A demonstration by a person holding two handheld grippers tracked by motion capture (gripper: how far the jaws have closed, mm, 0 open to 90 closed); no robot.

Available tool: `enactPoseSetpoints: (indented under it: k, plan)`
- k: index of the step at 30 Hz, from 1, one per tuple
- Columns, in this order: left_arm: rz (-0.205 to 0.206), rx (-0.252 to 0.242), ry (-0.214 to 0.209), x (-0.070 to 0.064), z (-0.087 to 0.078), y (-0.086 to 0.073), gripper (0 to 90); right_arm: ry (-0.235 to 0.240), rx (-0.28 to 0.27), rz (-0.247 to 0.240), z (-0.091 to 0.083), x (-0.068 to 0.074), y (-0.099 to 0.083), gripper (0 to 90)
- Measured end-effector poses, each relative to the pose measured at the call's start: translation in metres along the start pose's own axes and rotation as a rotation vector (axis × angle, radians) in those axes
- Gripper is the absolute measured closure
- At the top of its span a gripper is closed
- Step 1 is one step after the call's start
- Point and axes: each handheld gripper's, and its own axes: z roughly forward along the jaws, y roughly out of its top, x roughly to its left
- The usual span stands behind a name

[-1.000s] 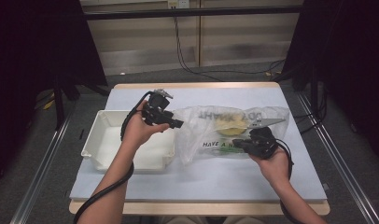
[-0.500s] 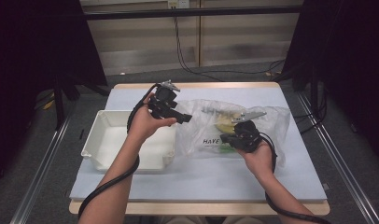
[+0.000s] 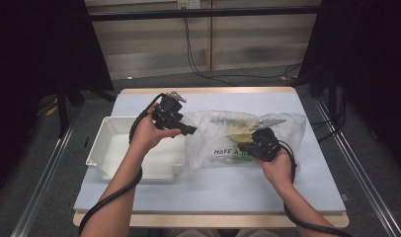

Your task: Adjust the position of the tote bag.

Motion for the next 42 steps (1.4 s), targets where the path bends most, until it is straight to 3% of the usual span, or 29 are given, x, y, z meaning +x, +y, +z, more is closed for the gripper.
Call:
enactPoseSetpoints:
  k: [4,5,6,11,15,20,24,26,31,35,37,41,42]
  plan:
    - [0.018,0.026,0.003,0.006,-0.006,-0.002,23.7,-0.008,0.002,-0.007,0.001,0.001,0.001,90.0]
    - [-0.013,0.005,-0.005,0.005,-0.005,-0.002,23.5,-0.001,0.002,-0.006,0.001,0.001,0.001,90.0]
    - [0.027,0.024,0.001,0.007,-0.008,-0.001,23.3,-0.002,0.0,-0.003,0.002,0.001,0.001,90.0]
    - [0.012,-0.037,0.0,0.0,-0.003,0.009,21.5,-0.004,0.005,-0.011,0.005,0.003,0.003,90.0]
    - [0.098,0.0,-0.012,-0.007,0.007,0.023,17.4,-0.004,0.006,-0.012,0.007,0.006,0.006,90.0]
    - [0.12,-0.028,-0.035,-0.017,0.02,0.033,12.8,-0.003,-0.003,-0.021,0.01,0.007,0.01,90.0]
    - [0.168,0.009,-0.059,-0.024,0.032,0.034,11.3,-0.002,-0.015,-0.022,0.009,0.008,0.014,90.0]
    - [0.185,0.03,-0.111,-0.035,0.042,0.032,15.2,-0.006,-0.023,-0.021,0.01,0.009,0.018,90.0]
    - [0.215,0.084,-0.135,-0.044,0.051,0.029,16.7,0.02,-0.054,-0.027,0.009,0.014,0.026,89.8]
    - [0.213,0.091,-0.158,-0.05,0.057,0.026,15.2,0.016,-0.07,-0.037,0.008,0.02,0.033,89.8]
    - [0.193,0.083,-0.165,-0.051,0.058,0.024,15.2,0.017,-0.074,-0.034,0.008,0.022,0.034,89.8]
    - [0.2,0.119,-0.171,-0.053,0.059,0.024,19.6,0.02,-0.079,-0.044,0.009,0.026,0.04,89.8]
    - [0.173,0.103,-0.174,-0.054,0.059,0.023,24.0,0.018,-0.079,-0.044,0.009,0.028,0.041,89.7]
